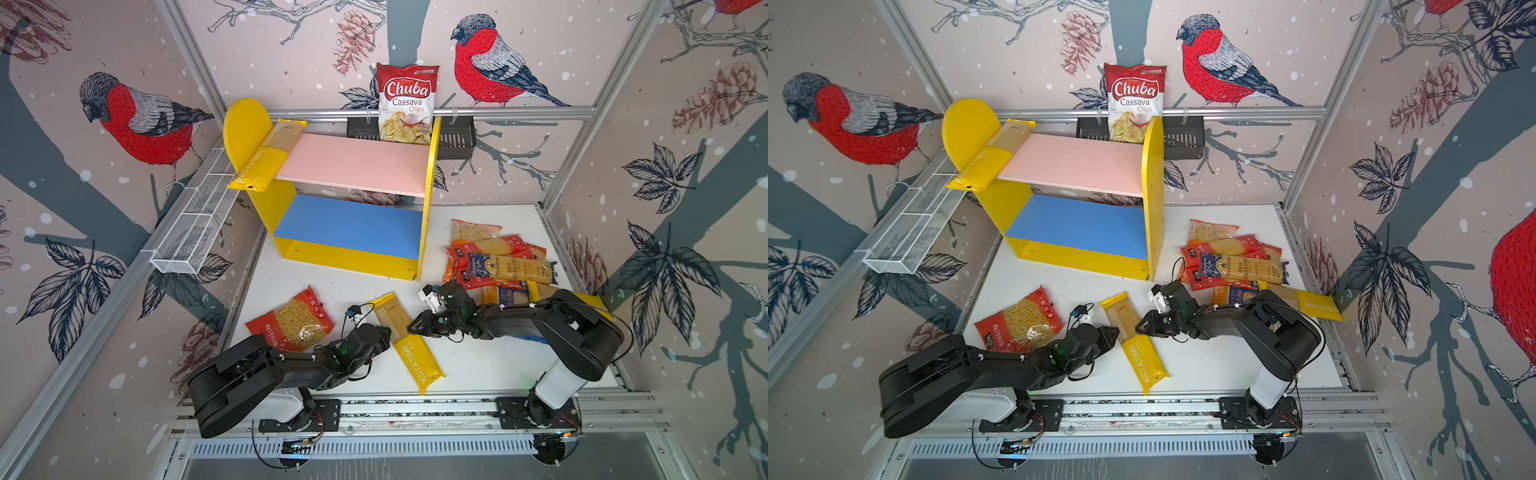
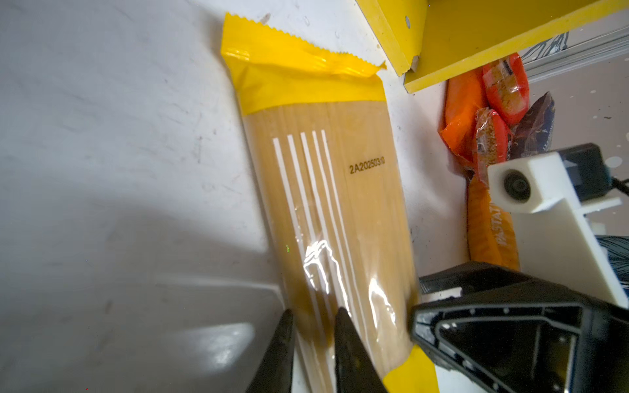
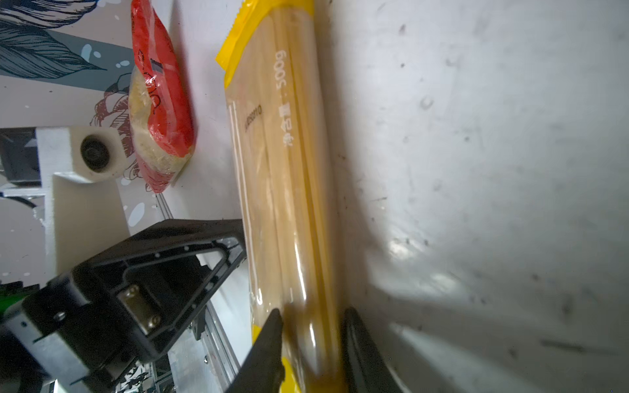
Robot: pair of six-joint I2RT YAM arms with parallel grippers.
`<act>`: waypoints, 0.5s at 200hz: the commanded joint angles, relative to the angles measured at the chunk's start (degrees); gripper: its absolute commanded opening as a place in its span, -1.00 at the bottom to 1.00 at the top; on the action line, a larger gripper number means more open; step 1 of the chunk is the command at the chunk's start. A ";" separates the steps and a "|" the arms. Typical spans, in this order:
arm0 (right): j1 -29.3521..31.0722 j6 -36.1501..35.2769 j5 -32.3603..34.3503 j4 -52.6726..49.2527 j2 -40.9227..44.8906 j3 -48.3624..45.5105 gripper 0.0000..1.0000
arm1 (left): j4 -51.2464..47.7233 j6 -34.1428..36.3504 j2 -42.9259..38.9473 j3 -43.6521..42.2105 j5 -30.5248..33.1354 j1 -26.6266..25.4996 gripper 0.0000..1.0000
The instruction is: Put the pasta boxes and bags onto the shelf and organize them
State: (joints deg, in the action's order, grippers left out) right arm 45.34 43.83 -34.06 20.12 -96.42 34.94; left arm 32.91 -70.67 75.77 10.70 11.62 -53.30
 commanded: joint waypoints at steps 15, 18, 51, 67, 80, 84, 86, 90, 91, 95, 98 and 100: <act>0.39 3.90 -4.92 9.06 -0.43 -1.14 -0.65 | 2.49 0.80 0.00 -0.24 -1.77 0.95 -0.62; 0.42 4.08 -4.88 9.32 -0.41 -1.25 -0.67 | 2.51 0.85 -0.07 -0.34 -1.82 0.92 -0.63; 0.62 4.77 -4.82 10.38 0.38 -1.28 -0.87 | 2.04 0.89 -1.50 -0.68 -2.05 1.16 -0.63; 0.45 4.79 -4.50 10.07 1.28 -1.19 -0.94 | 0.60 1.13 -3.44 -0.92 -2.12 1.57 -0.63; 0.45 4.77 -4.19 9.74 2.30 -0.94 -0.96 | -1.95 1.80 -6.09 -0.86 -2.11 2.50 -0.63; 0.45 4.70 -3.94 9.53 2.71 -0.85 -0.96 | -2.82 2.12 -6.99 -0.86 -2.09 2.85 -0.62; 0.51 4.69 -3.80 9.46 2.90 -0.77 -0.96 | -3.30 2.23 -7.51 -0.86 -2.05 3.02 -0.63; 0.53 4.64 -3.50 9.27 3.24 -0.61 -0.96 | -4.19 2.56 -8.60 -0.86 -1.96 3.42 -0.63; 0.49 4.62 -3.39 9.21 3.33 -0.55 -0.96 | -4.40 2.65 -8.88 -0.86 -1.95 3.53 -0.63; 0.51 4.53 -3.00 9.03 3.78 -0.43 -0.96 | -5.32 3.04 -9.99 -0.86 -1.81 3.86 -0.62; 0.49 4.46 -2.63 8.94 4.05 -0.30 -0.96 | -6.10 3.30 -10.83 -0.79 -1.73 4.16 -0.62; 0.44 4.43 -2.49 8.90 4.22 -0.20 -0.97 | -6.63 3.56 -11.37 -0.77 -1.70 4.32 -0.62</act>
State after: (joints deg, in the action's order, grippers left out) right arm 45.74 48.03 -36.82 25.82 -94.24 33.67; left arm 30.92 -69.91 68.53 9.82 9.30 -50.41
